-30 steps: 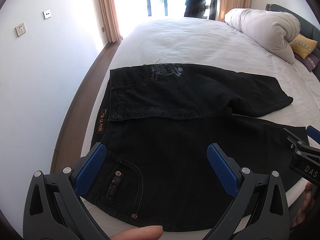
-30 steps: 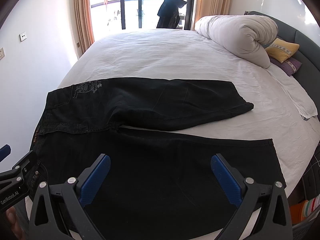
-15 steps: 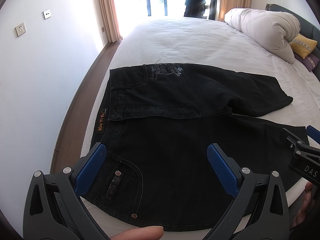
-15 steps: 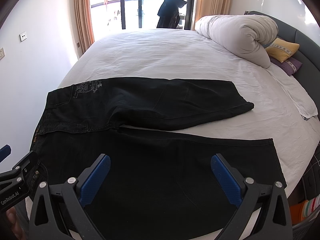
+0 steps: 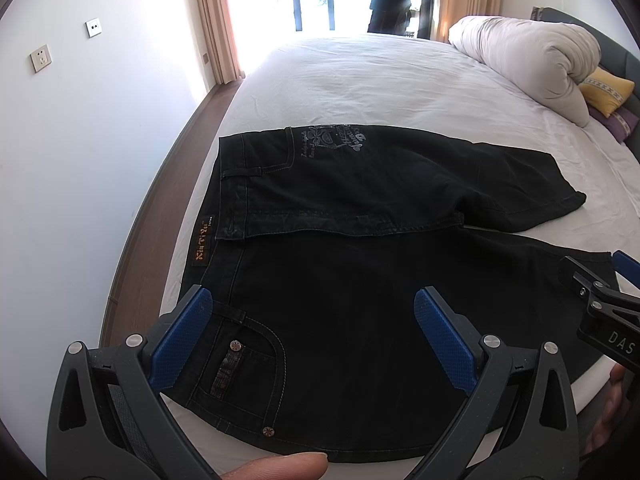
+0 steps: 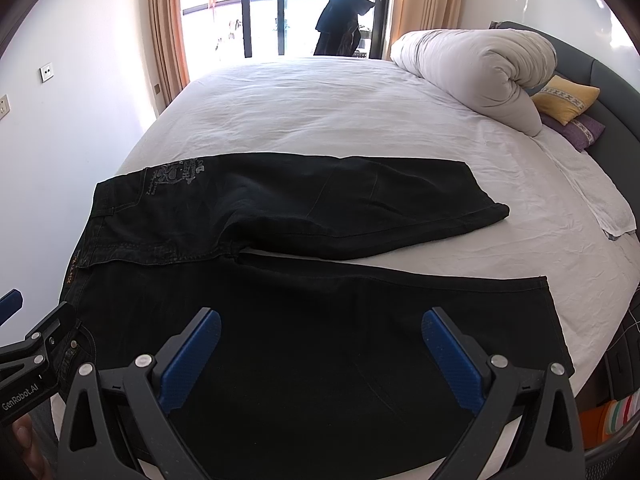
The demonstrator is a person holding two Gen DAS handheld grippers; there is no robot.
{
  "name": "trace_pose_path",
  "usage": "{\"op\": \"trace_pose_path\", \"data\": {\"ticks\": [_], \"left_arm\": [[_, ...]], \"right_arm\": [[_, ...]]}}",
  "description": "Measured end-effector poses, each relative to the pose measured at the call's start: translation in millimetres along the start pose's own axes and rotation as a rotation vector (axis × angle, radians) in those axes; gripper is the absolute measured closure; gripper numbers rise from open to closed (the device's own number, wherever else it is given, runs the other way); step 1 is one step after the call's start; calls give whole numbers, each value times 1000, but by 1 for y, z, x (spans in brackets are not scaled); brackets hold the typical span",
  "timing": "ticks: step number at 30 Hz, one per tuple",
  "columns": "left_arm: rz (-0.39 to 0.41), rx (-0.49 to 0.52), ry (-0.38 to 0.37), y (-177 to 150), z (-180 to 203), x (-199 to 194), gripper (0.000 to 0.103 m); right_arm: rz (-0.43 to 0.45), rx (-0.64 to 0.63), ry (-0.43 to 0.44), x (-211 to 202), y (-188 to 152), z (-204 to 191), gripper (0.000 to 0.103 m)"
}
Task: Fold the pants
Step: 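Grasp the jeans' waistband corner with the left tool while the right tool grasps the other corner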
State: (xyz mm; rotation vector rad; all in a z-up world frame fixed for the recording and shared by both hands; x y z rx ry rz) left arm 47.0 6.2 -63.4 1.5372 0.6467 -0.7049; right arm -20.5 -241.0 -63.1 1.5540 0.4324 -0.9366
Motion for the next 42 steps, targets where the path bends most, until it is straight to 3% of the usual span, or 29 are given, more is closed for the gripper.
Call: {"op": "trace_pose_path", "data": {"ticks": [18, 23, 29, 31, 32, 35, 41, 42], "left_arm": [[-5, 13, 4, -9, 1, 19, 0], [46, 81, 19, 12, -7, 32, 0], [69, 156, -131, 86, -35, 81, 0], [9, 192, -270, 110, -35, 110, 0], [-34, 209, -295, 120, -38, 126, 0], [-85, 310, -227, 151, -48, 171, 0], [-184, 409, -361, 183, -42, 239, 1], [-209, 441, -379, 183, -37, 249, 4]], "right_arm": [[-26, -18, 8, 13, -3, -6, 0], [-17, -69, 100, 22, 6, -14, 0], [-9, -209, 356, 40, 43, -37, 0], [2, -288, 407, 48, 59, -45, 0], [4, -319, 428, 54, 65, -49, 0], [-5, -377, 478, 75, 86, -53, 0], [-35, -424, 562, 114, 114, -48, 13], [-45, -428, 572, 120, 116, -47, 17]]}}
Point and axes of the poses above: each gripper's, at about its wrist camera, not at the fingertips, and x roughly the way its jaws point, z to its right, y to its top, the point moved 8 cm from there along x, roughly the way its jaws point, and after that the axes turned 3 degrees about z, right-handed, at the moved point
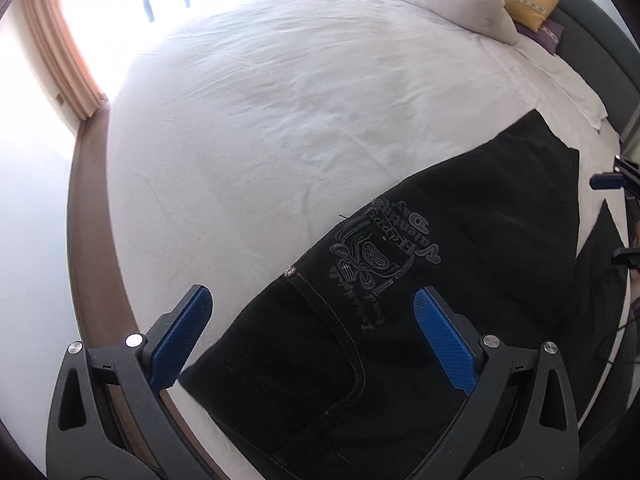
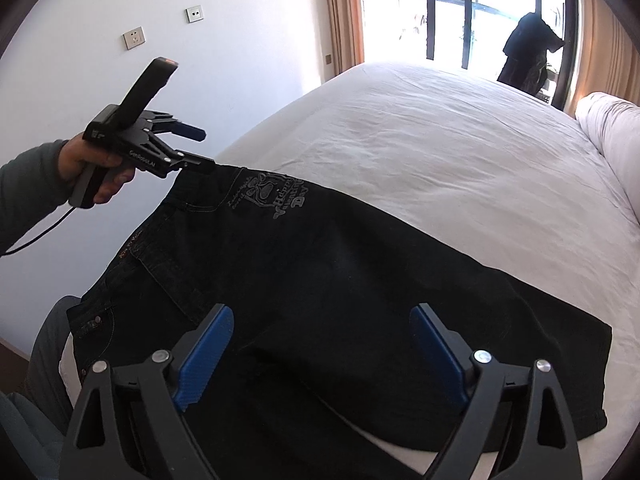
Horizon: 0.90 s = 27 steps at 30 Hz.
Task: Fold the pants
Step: 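Grasp the jeans' waistband corner with the left tool while the right tool grasps the other corner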
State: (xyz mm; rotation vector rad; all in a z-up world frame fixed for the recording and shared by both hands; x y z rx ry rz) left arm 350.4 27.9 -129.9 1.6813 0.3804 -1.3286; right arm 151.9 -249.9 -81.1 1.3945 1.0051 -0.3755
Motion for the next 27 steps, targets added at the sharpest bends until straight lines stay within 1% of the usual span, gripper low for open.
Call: {"op": "trace_pose_path", "data": {"ticks": [1, 2, 3, 4, 5, 7, 8, 9, 10, 12, 14, 16, 17, 19, 21, 23, 24, 27], "left_arm": [[-24, 28, -11, 3, 0, 9, 13], [-53, 59, -18, 3, 0, 18, 18], [-83, 86, -25, 2, 1, 28, 24], [-106, 104, -28, 3, -1, 37, 28], [-125, 115, -37, 3, -4, 47, 29], [-151, 110, -55, 3, -9, 58, 37], [-160, 101, -64, 3, -12, 64, 37], [-175, 89, -77, 1, -15, 69, 42], [-192, 83, -83, -2, -17, 74, 53], [-206, 86, -78, -4, -19, 80, 56], [-206, 79, -81, -4, -21, 81, 64], [-209, 67, -85, -4, -22, 83, 75], [-209, 73, -77, -5, -20, 83, 78], [-197, 113, -45, -7, -11, 80, 89], [-163, 168, 16, -7, 0, 77, 91], [-116, 191, 54, -6, 5, 65, 92], [-89, 197, 65, -7, 7, 59, 92], [-18, 206, 78, -15, 12, 34, 92]], "right_arm": [[-8, -1, 15, 5, 1, 4, 20], [-16, -2, 30, 9, 1, 7, 25], [-23, -3, 42, 14, 1, 10, 27], [-28, -4, 50, 20, 1, 14, 28], [-31, -5, 57, 24, 1, 17, 29], [-40, -7, 76, 31, 2, 22, 30], [-43, -8, 84, 35, 2, 23, 32], [-45, -9, 93, 37, 3, 25, 33], [-48, -13, 104, 40, 5, 26, 34], [-56, -30, 108, 45, 10, 28, 37], [-64, -51, 113, 49, 15, 32, 39], [-75, -68, 116, 55, 23, 37, 42], [-80, -69, 118, 58, 27, 39, 43], [-90, -78, 113, 66, 35, 44, 46], [-104, -95, 109, 75, 43, 47, 49], [-127, -118, 101, 84, 49, 50, 52], [-137, -132, 98, 89, 52, 50, 54], [-175, -174, 88, 103, 55, 52, 56]]}}
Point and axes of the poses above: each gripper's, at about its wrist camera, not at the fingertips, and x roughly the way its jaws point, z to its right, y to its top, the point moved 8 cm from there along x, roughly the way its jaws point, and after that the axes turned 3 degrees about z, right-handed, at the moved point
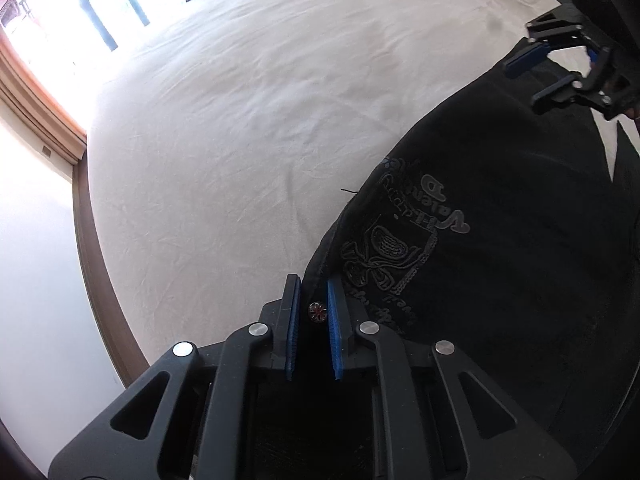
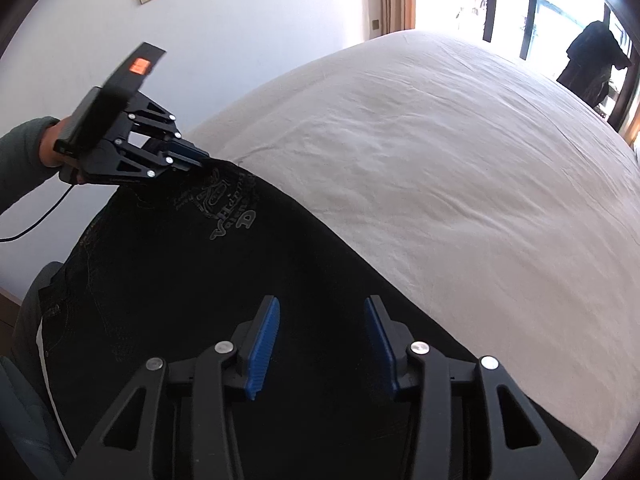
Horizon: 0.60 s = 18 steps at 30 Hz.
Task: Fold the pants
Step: 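Grasp the jeans' waistband corner with the left tool while the right tool grasps the other corner, then lift the waistband with both tools and fold it over toward the hems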
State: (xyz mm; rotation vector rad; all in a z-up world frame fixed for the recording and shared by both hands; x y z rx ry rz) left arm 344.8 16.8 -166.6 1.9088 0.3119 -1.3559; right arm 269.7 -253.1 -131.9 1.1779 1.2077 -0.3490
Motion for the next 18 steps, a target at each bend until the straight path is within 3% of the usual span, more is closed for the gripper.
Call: {"op": "trace_pose_path", "data": {"ticks": [5, 10, 12, 18], "left_arm": [[89, 59, 62, -7, 17, -34, 92], [152, 109, 111, -13, 34, -59, 92], [160, 104, 108, -10, 37, -56, 92], [170, 102, 98, -11, 41, -62, 92]], "right_arm": [[-46, -60, -10, 20, 12, 5, 56], [-89, -201, -44, 31, 23, -7, 56], [-117, -227, -39, 37, 23, -8, 63], [-123, -251, -14, 44, 29, -17, 68]]}}
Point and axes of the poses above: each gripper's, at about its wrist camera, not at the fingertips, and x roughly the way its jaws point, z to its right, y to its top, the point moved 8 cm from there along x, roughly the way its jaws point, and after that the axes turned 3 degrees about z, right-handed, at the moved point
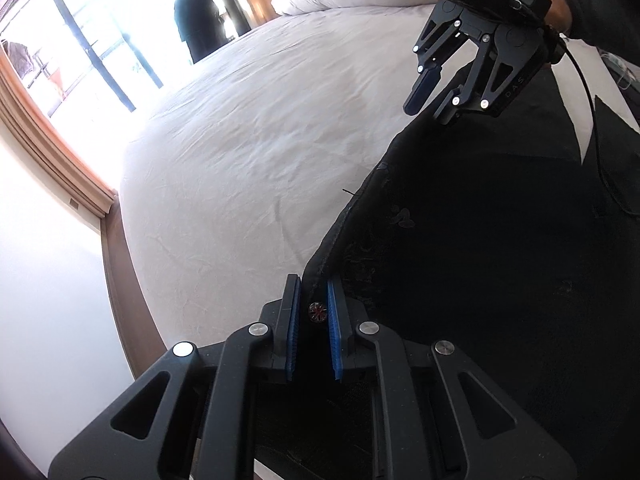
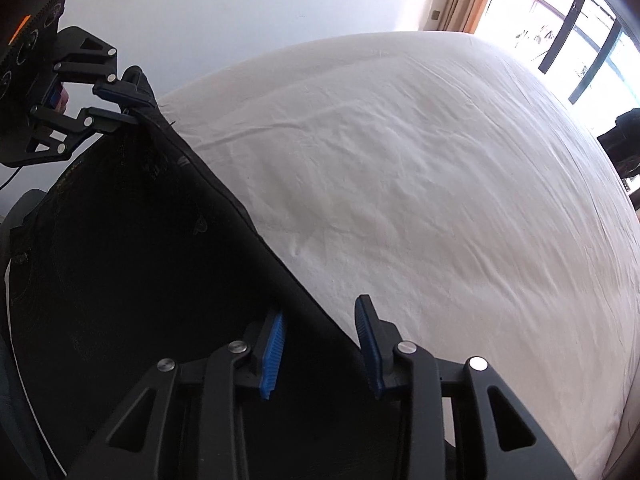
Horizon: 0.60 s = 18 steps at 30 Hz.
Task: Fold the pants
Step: 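Lift the waistband with both tools and fold it over toward the hems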
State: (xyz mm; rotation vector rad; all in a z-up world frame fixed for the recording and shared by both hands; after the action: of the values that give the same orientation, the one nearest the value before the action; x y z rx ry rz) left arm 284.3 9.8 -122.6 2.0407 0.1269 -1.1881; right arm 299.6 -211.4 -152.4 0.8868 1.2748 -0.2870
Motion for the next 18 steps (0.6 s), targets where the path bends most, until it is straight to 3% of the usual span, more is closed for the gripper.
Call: {"op": "trace_pose_path", "data": {"ticks": [1, 3, 11, 18], "left_arm": [[0, -1, 0, 1, 1, -2, 92], [1, -7, -3, 0, 1, -5, 92], [20, -41, -2, 5, 2, -10, 92], [54, -75, 6, 14, 8, -31, 92]], "right_arm": [[-7, -8, -3, 2, 1, -1, 72], [-25, -8, -5, 8, 1, -2, 89], [-3, 86, 5, -4, -1, -9, 96], [95, 246, 38, -31, 2, -26, 98]]}}
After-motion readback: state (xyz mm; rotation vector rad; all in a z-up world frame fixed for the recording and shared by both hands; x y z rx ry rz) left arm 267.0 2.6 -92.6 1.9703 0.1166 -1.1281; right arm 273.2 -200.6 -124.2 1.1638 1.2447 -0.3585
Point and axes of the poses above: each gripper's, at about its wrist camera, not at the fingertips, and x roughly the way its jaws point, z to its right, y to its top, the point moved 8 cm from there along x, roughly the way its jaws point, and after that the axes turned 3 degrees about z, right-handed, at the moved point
